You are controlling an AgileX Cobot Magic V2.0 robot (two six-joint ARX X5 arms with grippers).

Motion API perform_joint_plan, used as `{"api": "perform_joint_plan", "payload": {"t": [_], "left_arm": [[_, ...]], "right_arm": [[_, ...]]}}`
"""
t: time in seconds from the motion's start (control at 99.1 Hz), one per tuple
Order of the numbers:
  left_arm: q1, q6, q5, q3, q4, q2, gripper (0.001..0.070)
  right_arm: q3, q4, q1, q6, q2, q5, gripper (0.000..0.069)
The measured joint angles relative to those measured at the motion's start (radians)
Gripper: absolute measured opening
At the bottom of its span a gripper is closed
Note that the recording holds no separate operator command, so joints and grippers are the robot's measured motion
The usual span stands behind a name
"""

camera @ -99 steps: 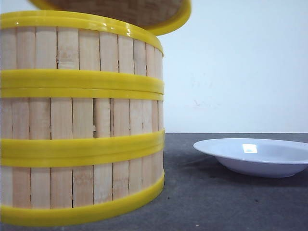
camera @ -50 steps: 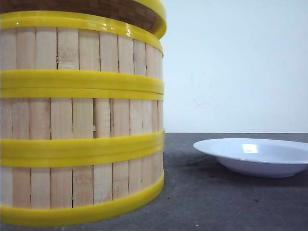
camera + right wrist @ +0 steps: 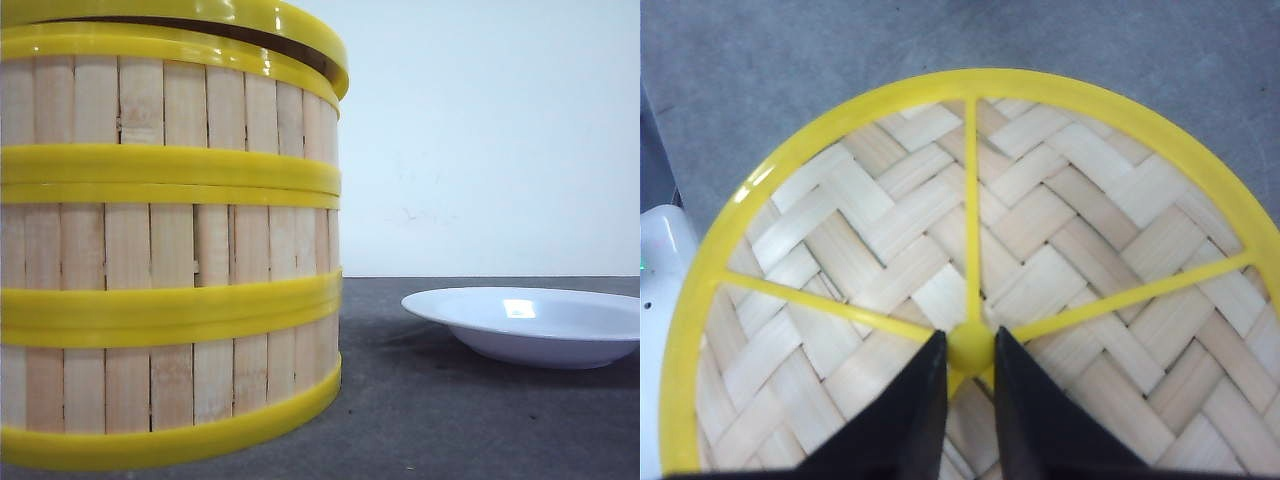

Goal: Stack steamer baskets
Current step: 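Open the right gripper and withdraw it from the lid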

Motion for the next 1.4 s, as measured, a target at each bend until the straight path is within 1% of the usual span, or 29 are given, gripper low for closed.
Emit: {"api": "perform_joint_plan", "payload": {"t": [0.807,0.978,1.271,1.342,1.402], "left_arm": [[0.0,0.01,0.0,0.0,0.0,0.0,0.0274],[0.0,0.011,0.0,0.0,0.0,0.0,0.0274],[0.0,0.011,0.0,0.0,0.0,0.0,0.0274],[0.0,0.011,0.0,0.0,0.0,0.0,0.0274],[0.0,0.011,0.0,0.0,0.0,0.0,0.0274]], "right_arm": [[0.009,-0.005,0.0,0.0,0.024,-0.002,0.0051],[0.009,-0.02,0.001,0.0,0.027,-0.001,0.0127],[0.01,-0.023,0.002,0.0,0.027,-0.01,0.0154],[0.01,-0.026,0.002,0.0,0.027,-0.029,0.0206],[0.01,-0.027,0.005,0.0,0.027,-0.041,0.0283]]}}
